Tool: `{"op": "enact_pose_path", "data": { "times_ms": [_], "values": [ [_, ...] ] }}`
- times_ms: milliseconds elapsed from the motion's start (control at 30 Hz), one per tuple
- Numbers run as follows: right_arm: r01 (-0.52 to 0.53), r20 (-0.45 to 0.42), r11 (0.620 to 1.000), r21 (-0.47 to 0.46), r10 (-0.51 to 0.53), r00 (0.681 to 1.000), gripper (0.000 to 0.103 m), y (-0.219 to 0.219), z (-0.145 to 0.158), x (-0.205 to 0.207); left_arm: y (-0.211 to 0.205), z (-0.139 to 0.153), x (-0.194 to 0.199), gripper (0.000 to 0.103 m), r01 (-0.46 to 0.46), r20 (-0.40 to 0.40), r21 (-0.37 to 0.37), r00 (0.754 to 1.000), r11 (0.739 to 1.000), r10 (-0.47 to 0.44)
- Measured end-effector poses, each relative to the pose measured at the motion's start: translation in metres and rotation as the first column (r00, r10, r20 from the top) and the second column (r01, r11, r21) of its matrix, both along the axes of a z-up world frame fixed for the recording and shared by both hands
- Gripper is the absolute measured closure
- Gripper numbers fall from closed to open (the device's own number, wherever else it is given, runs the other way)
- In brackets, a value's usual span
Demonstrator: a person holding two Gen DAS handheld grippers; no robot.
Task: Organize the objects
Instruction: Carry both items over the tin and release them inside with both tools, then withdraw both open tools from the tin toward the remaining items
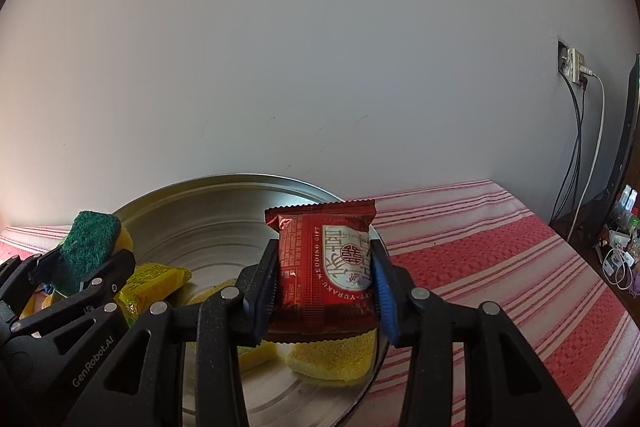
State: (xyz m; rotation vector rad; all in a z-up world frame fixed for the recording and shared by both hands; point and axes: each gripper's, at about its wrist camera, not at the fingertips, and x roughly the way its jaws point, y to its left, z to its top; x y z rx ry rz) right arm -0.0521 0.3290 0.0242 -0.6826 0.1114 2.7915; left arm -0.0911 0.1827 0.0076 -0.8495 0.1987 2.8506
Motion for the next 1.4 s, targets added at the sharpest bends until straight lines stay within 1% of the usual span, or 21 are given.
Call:
{"op": "enact_pose_path", "data": {
  "times_ms": [100,133,167,233,267,300,333,367,400,433,533,600,700,800,900,1000,1400],
  "values": [
    [-0.031,0.006,0.999,-0.017,0.031,0.999,0.057,0.000,-0.002,-0.001,0.001,0.001,0.000,0.048,-0.002,0.001,0.002,1.000,1.000,0.002],
    [-0.038,0.002,0.999,-0.021,0.038,0.999,0.057,-0.001,-0.003,-0.001,0.001,0.001,0.000,0.039,0.000,0.001,0.006,1.000,1.000,0.000],
    [-0.043,-0.003,0.999,-0.020,0.043,0.999,0.057,-0.002,-0.002,0.000,-0.005,0.004,0.005,0.025,-0.002,-0.001,0.011,1.000,1.000,0.002],
    [-0.044,-0.022,0.999,-0.008,0.044,0.999,0.055,-0.004,0.000,0.003,-0.006,0.009,0.009,0.011,-0.015,-0.022,0.018,1.000,1.000,0.015],
    [-0.029,-0.036,1.000,0.000,0.029,0.999,0.054,-0.003,0.002,0.006,-0.007,0.013,0.013,0.008,-0.024,-0.039,0.019,0.999,1.000,0.024],
    [-0.011,-0.054,1.000,0.000,0.011,0.998,0.046,-0.002,0.004,0.009,-0.010,0.017,0.015,0.007,-0.028,-0.052,0.025,0.998,0.999,0.030],
    [0.006,-0.075,1.000,-0.006,-0.007,0.997,0.036,0.000,0.007,0.012,-0.013,0.020,0.016,0.003,-0.033,-0.059,0.034,0.998,0.999,0.035],
    [0.023,-0.100,1.000,-0.018,-0.024,0.995,0.031,0.003,0.009,0.016,-0.015,0.022,0.017,0.001,-0.037,-0.063,0.047,0.997,0.998,0.040],
    [0.035,-0.126,0.999,-0.033,-0.039,0.991,0.022,0.006,0.011,0.020,-0.018,0.025,0.019,0.001,-0.036,-0.066,0.060,0.997,0.998,0.040],
    [0.043,-0.149,0.998,-0.048,-0.050,0.988,0.015,0.009,0.012,0.024,-0.021,0.027,0.021,0.001,-0.033,-0.068,0.068,0.997,0.997,0.038],
    [0.069,-0.199,0.995,-0.069,-0.081,0.977,0.008,0.008,0.018,0.033,-0.024,0.030,0.029,0.001,-0.032,-0.086,0.060,0.996,0.998,0.037],
    [0.077,-0.206,0.995,-0.055,-0.087,0.975,0.004,0.003,0.020,0.035,-0.026,0.031,0.035,0.001,-0.034,-0.104,0.041,0.994,0.999,0.039],
    [0.074,-0.218,0.997,-0.024,-0.078,0.973,0.003,-0.006,0.018,0.037,-0.031,0.031,0.041,0.001,-0.036,-0.119,0.030,0.992,0.999,0.039],
    [0.064,-0.214,0.998,0.005,-0.061,0.975,0.003,-0.015,0.016,0.036,-0.039,0.029,0.046,0.001,-0.045,-0.120,0.042,0.991,0.998,0.050],
    [0.046,-0.220,0.998,0.037,-0.037,0.975,0.003,-0.026,0.017,0.039,-0.052,0.025,0.043,0.001,-0.069,-0.130,0.035,0.989,0.997,0.073],
    [0.032,-0.223,0.998,0.059,-0.018,0.975,0.003,-0.031,0.017,0.040,-0.058,0.020,0.041,0.001,-0.083,-0.119,0.031,0.989,0.996,0.086],
    [0.021,-0.232,1.000,0.014,-0.018,0.973,0.003,-0.028,0.017,0.045,-0.083,0.013,0.051,0.001,-0.125,-0.110,0.028,0.986,0.992,0.127]
  ]
}}
